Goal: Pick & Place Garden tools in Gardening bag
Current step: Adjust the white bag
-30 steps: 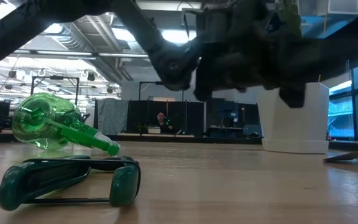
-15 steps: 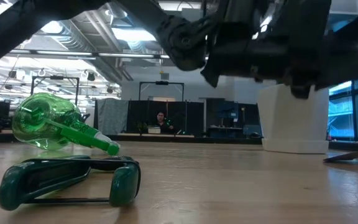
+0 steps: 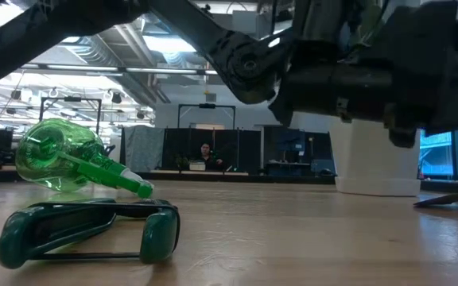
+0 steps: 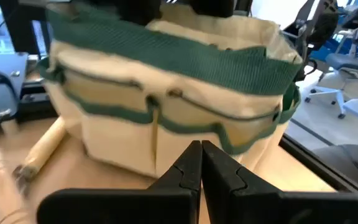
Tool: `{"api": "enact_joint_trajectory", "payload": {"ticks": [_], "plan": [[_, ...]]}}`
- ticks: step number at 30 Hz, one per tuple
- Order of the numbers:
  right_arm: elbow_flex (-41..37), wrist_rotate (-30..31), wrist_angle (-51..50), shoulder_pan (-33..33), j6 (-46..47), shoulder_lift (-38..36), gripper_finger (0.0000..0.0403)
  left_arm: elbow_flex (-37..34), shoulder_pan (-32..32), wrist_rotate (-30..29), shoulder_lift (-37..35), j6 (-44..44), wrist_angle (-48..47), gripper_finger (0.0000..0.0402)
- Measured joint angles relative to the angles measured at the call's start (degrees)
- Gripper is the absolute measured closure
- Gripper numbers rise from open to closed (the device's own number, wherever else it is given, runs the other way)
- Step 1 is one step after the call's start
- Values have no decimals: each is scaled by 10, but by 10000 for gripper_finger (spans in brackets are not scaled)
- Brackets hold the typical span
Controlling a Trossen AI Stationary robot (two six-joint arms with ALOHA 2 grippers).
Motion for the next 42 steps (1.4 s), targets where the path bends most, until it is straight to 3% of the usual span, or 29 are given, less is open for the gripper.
{"api": "enact_joint_trajectory", "payload": {"ticks": [11, 18, 33, 42], "plan": [[-95, 35, 166, -51, -83, 0, 402, 29, -19, 17, 7, 7, -29, 400], [-96, 53, 182, -83, -150, -15, 402, 30, -20, 28, 7, 4, -32, 400], [-96, 70, 343, -159, -360, -16, 402, 30, -34, 31, 7, 2, -63, 399], [-55, 43, 303, -168, -390, -16, 402, 29, -23, 66, -4, 10, -120, 400]]}}
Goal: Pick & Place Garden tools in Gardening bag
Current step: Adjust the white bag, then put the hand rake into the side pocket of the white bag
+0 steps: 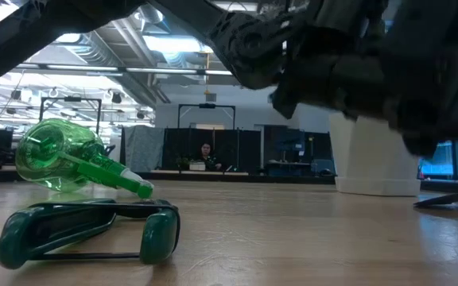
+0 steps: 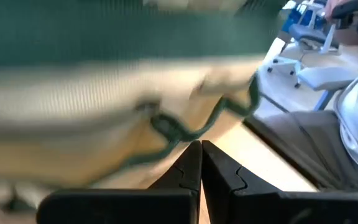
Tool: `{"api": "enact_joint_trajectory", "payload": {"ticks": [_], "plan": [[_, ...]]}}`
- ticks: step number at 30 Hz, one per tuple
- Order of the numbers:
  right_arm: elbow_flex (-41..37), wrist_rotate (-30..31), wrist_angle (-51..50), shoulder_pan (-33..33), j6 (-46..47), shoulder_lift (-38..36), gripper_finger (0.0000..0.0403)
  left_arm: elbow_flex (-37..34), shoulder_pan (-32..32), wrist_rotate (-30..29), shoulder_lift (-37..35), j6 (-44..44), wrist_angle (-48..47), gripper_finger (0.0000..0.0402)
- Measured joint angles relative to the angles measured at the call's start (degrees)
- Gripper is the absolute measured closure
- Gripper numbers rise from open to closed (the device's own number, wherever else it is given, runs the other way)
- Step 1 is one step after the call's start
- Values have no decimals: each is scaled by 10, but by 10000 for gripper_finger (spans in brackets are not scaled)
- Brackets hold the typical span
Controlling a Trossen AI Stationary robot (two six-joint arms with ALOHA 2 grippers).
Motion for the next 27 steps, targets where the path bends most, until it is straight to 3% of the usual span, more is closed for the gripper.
{"api": "enact_joint_trajectory", "payload": {"ticks": [9, 14, 19, 27], "plan": [[129, 20, -194, 18, 3, 0, 402, -3, -1, -1, -34, 44, -57, 400], [189, 31, -266, 21, -6, -1, 402, -4, 0, -53, -76, 110, -194, 399], [212, 28, -231, 21, -93, -1, 402, -3, 1, -77, -114, 150, -260, 399], [213, 26, -10, 21, -226, 3, 402, -3, -9, -80, -126, 140, -339, 399]]}}
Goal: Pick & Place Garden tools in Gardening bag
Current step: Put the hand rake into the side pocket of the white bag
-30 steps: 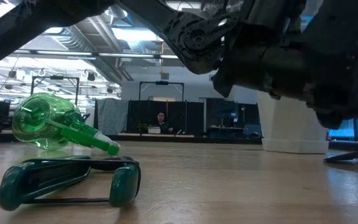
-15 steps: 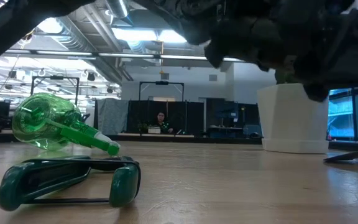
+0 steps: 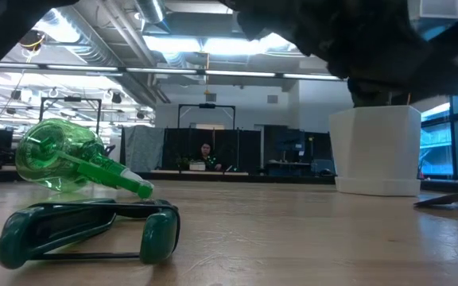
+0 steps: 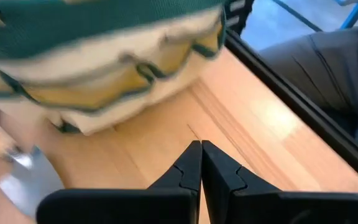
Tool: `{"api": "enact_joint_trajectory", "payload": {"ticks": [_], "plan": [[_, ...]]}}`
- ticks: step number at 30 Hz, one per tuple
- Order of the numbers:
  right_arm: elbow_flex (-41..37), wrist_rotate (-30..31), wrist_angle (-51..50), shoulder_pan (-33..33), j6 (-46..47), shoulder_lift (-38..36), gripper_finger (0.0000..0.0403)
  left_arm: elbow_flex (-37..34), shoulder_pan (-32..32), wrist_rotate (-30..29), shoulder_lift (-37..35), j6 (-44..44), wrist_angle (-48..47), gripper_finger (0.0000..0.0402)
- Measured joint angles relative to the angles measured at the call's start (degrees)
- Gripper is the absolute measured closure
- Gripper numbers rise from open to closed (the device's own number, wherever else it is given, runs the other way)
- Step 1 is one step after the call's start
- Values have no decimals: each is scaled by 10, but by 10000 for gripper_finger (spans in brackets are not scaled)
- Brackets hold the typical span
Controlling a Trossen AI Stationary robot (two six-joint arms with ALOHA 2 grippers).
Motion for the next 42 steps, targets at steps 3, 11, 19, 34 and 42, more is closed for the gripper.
{"api": "enact_joint_trajectory", "payload": {"ticks": [3, 11, 19, 34, 42], "plan": [[0, 2, 84, 0, -56, 10, 402, 0, -7, -8, 1, -12, -2, 400], [0, 4, 178, -1, -106, 67, 402, 0, -22, -30, -7, -49, 5, 400], [0, -18, 251, -12, -140, 106, 402, 0, -43, -5, -6, -99, -7, 400], [-11, 6, 275, -13, -208, 106, 402, -1, -103, -119, -17, -167, 1, 400], [-16, 16, 280, -24, -213, 106, 402, -1, -167, -338, -46, -189, -4, 400]]}}
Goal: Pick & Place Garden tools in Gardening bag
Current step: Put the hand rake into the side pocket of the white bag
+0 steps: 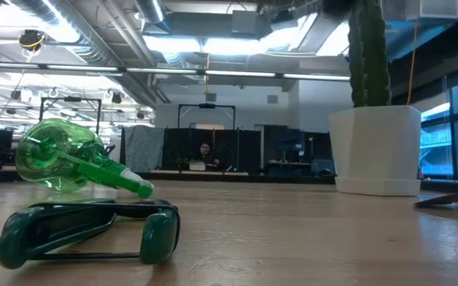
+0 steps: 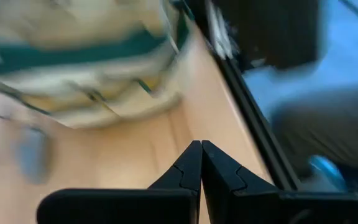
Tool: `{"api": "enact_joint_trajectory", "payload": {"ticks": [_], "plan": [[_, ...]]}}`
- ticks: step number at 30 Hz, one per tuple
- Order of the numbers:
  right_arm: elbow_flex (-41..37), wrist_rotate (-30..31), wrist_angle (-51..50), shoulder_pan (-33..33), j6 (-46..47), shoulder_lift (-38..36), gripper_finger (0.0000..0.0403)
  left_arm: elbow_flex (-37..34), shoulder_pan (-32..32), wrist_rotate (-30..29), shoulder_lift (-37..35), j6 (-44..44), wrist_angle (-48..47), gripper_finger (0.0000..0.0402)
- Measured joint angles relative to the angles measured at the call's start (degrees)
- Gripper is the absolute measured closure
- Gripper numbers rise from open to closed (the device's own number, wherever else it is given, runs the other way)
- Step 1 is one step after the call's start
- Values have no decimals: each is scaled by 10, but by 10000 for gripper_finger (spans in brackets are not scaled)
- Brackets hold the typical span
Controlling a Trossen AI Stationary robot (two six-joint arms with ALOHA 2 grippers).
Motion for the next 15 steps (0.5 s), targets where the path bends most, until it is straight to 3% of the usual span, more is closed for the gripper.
{"api": "enact_joint_trajectory", "payload": {"ticks": [3, 9, 12, 15], "plan": [[0, 1, 1, 0, 0, 0, 402, 0, -29, -92, -4, 3, 10, 400], [0, 1, 1, 4, -5, 0, 402, -7, -67, -184, -3, -13, 46, 400], [0, 6, 2, 3, -21, 0, 402, -48, -72, -198, -6, -23, 102, 400], [0, 19, 9, -1, -37, 0, 402, -134, -65, -161, -27, -49, 223, 400]]}}
